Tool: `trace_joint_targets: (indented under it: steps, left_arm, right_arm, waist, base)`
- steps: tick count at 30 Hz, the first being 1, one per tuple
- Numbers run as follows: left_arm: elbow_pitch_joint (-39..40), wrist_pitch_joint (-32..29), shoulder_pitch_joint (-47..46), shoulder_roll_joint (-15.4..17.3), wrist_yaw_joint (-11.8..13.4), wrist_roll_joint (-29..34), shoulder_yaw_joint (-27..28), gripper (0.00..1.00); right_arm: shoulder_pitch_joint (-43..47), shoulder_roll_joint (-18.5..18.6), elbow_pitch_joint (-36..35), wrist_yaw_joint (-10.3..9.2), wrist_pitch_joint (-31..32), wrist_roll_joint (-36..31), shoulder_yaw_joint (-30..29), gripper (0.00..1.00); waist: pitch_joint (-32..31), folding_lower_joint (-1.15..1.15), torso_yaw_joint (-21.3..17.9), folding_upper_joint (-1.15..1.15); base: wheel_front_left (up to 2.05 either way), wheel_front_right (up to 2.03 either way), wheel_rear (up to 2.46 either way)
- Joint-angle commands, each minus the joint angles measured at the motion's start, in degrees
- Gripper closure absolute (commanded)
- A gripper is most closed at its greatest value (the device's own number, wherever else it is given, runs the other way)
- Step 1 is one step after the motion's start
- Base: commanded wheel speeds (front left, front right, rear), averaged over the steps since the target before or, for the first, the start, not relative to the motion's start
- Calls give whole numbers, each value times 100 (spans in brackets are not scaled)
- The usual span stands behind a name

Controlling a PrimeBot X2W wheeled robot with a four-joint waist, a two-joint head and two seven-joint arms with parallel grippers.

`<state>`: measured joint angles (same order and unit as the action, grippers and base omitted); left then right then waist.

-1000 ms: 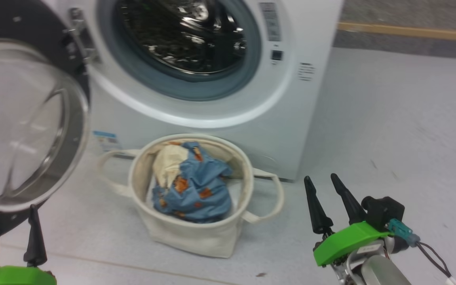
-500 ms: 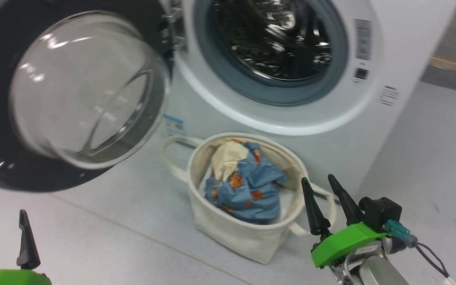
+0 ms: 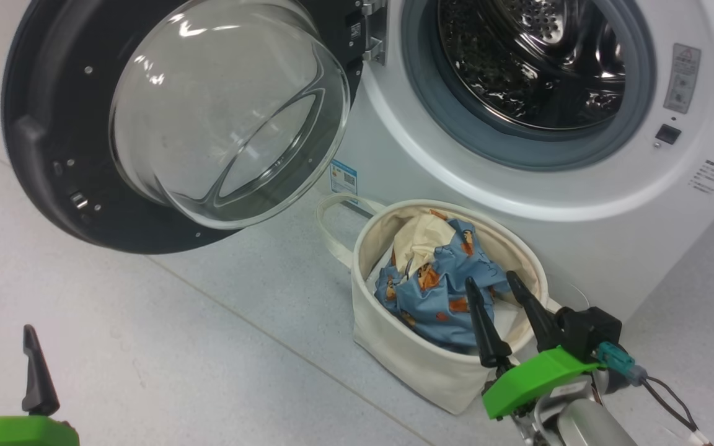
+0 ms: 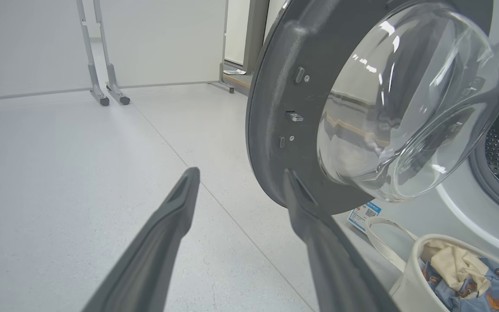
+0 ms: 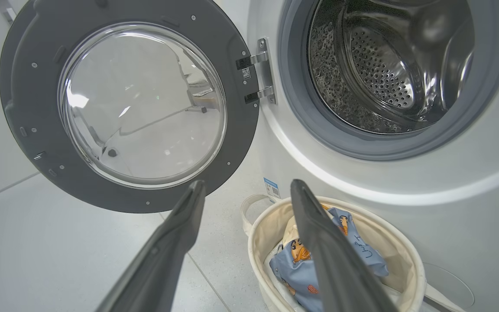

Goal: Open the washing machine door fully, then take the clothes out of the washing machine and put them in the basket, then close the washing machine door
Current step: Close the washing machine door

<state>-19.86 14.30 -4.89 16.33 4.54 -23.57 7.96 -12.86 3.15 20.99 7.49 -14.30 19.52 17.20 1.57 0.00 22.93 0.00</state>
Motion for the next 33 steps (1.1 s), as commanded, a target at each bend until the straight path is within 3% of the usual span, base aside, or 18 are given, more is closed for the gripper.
trace_joint_targets:
  steps: [1, 16, 17, 18, 20, 24, 30, 33]
  left_arm:
    - [175, 69, -250, 129, 27, -37, 257, 0]
    - [396, 46, -87, 185, 54, -277, 528, 1]
    - [416, 27, -83, 195, 37, -313, 544, 34]
    - [433, 2, -81, 210, 16, -354, 563, 84]
    - [456, -68, -90, 252, -35, -488, 648, 100]
    - [476, -202, -161, 329, -156, -853, 900, 100]
    - [299, -877, -586, 620, -796, -2106, 1456, 100]
    - [110, -1277, -913, 886, -976, -2723, 1720, 100]
  right_arm:
    - [-170, -27, -151, 0, -70, 12, 122, 0]
    - [-211, -27, -117, 0, -70, 54, 181, 0]
    - [-211, -27, -113, 0, -70, 55, 187, 0]
    - [-209, -27, -106, 0, -70, 56, 197, 0]
    - [-212, -27, -89, 0, -70, 46, 226, 0]
    - [-227, -27, -74, 0, -70, 17, 260, 0]
    - [-308, -9, -33, 0, -70, -146, 252, 0]
    - [-384, 44, -18, 0, -70, -215, 276, 0]
  waist:
    - [-10, 0, 39, 0]
    - [29, 0, -69, 0]
    - [29, 0, -70, 0]
    - [28, 0, -70, 0]
    - [31, 0, -69, 0]
    - [48, 0, -73, 0]
    - [209, 0, -30, 0]
    - [360, 0, -17, 0]
  base:
    - [0, 0, 0]
    - [0, 0, 0]
    - [0, 0, 0]
    - [0, 0, 0]
    - [0, 0, 0]
    - [0, 0, 0]
    - [0, 0, 0]
    - [0, 0, 0]
